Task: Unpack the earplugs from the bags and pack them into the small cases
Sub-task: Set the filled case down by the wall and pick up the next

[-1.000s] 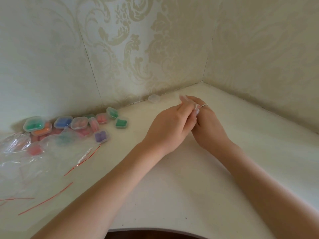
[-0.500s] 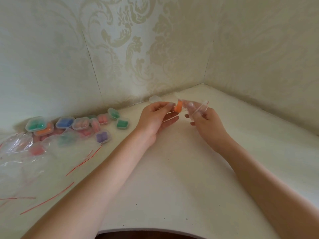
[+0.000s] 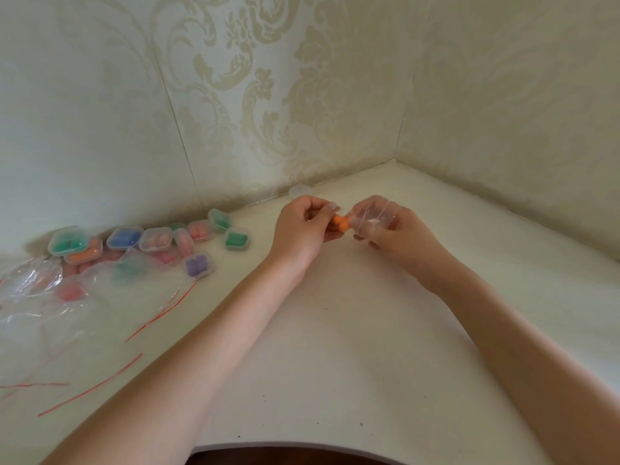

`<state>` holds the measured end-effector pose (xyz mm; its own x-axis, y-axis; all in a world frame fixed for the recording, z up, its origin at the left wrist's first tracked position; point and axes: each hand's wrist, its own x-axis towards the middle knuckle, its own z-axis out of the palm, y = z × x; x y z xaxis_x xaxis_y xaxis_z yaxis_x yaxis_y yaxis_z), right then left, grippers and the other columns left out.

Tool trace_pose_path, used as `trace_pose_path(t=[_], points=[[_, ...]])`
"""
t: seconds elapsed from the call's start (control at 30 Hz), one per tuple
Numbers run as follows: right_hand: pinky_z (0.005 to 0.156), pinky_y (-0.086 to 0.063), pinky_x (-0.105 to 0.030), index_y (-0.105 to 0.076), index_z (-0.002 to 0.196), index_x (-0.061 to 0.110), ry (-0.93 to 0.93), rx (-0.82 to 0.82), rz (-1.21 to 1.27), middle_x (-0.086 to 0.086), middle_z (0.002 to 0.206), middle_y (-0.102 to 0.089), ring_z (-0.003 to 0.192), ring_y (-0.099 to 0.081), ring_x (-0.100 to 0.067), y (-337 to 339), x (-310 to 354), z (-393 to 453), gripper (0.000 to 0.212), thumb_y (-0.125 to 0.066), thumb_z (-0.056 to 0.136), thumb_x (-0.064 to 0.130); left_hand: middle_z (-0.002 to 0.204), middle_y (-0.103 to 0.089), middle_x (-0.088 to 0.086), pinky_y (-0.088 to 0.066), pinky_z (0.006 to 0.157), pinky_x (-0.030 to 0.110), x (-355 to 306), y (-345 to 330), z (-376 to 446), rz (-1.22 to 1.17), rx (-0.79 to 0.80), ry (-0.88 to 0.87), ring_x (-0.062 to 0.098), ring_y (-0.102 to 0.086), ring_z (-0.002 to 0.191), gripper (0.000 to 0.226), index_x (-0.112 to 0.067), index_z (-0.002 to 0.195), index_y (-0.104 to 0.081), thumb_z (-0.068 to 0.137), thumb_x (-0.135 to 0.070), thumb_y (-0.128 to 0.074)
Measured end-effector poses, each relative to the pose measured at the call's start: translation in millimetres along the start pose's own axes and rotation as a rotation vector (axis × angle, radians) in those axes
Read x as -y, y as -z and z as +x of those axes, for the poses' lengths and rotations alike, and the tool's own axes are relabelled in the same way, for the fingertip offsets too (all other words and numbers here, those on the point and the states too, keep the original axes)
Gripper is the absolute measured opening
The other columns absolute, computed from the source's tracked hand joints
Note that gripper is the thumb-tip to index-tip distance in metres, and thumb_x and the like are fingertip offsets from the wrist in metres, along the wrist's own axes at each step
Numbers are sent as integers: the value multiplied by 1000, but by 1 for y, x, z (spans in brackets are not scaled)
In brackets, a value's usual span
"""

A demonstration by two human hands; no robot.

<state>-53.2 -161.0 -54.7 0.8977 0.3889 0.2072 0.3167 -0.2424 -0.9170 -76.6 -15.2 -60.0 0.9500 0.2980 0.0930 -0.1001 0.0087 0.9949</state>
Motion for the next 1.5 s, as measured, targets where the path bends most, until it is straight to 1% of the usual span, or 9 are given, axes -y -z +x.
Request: trace_pose_path(t=[0.13, 0.2, 0.33, 0.63, 0.77, 0.97, 1.13, 1.33, 1.5], points=[[70, -47, -18, -62, 95, 4, -8, 38, 37, -6, 90, -66, 77, -57, -10, 1, 0, -1, 6, -57, 92, 6, 77, -65, 7, -55, 61, 20, 4, -1, -1, 193, -36, -145, 12, -65, 65, 9, -8, 86, -60, 93, -8, -55], [72, -44, -28, -68, 100, 20, 21, 33, -76, -13, 97, -69, 72, -55, -19, -1, -7, 0, 11, -60, 92, 18, 72, -65, 0, -54, 61, 20, 4, 0, -4, 337, -48, -282, 9, -64, 64, 14, -14, 80, -58, 92, -7, -55], [68, -40, -14, -69, 94, 34, 36, 9, -208, 11, 95, -70, 84, -61, -15, -7, -11, 0, 9, -67, 86, 31, 68, -62, -5, -52, 60, 19, 3, 0, -3, 335, -84, -265, 12, -63, 65, 15, -16, 78, -56, 92, -9, -56], [78, -51, -22, -67, 83, 28, 4, -3, -45, 5, 98, -68, 85, -65, -13, -12, 0, -2, 16, -55, 94, 33, 84, -58, 3, -44, 65, 33, 6, 7, -1, 725, -86, -561, 17, -52, 72, 8, -9, 87, -54, 94, -13, -51], [94, -47, -48, -64, 75, 24, -58, 22, -31, -9, 89, -68, 93, -64, -26, -12, -1, 0, 17, -62, 90, 33, 85, -53, 5, -41, 61, 36, 7, 4, -6, 800, -61, -666, 23, -50, 70, 8, -5, 87, -52, 93, -9, -50], [84, -44, -32, -61, 82, 18, -58, 70, -14, -7, 89, -66, 83, -59, -13, -9, 1, 0, 11, -61, 90, 25, 87, -50, 2, -41, 67, 36, 7, 4, -3, 780, -62, -597, 23, -52, 75, 11, -9, 89, -50, 97, -12, -44], [82, -49, -40, -65, 81, 23, 55, -124, -19, 2, 93, -72, 95, -67, -24, -12, 0, 0, 8, -71, 82, 28, 90, -57, 5, -50, 71, 44, 6, 9, 5, 635, -124, -449, 25, -62, 75, 10, -12, 89, -49, 97, -13, -43], [75, -42, -28, -59, 81, 23, 16, -45, -205, -8, 96, -69, 97, -61, -23, -15, -6, 2, 13, -62, 89, 34, 86, -57, 3, -52, 66, 36, 7, 12, 5, 564, -129, -301, 17, -65, 66, 15, -14, 85, -48, 97, -10, -41], [78, -46, -31, -59, 71, 17, 34, -28, -126, 6, 88, -64, 97, -63, -25, -18, 0, 2, 19, -62, 90, 22, 89, -57, 3, -51, 72, 42, 2, 22, 11, 651, -180, -335, 20, -63, 72, 14, -16, 86, -46, 98, -12, -41]])
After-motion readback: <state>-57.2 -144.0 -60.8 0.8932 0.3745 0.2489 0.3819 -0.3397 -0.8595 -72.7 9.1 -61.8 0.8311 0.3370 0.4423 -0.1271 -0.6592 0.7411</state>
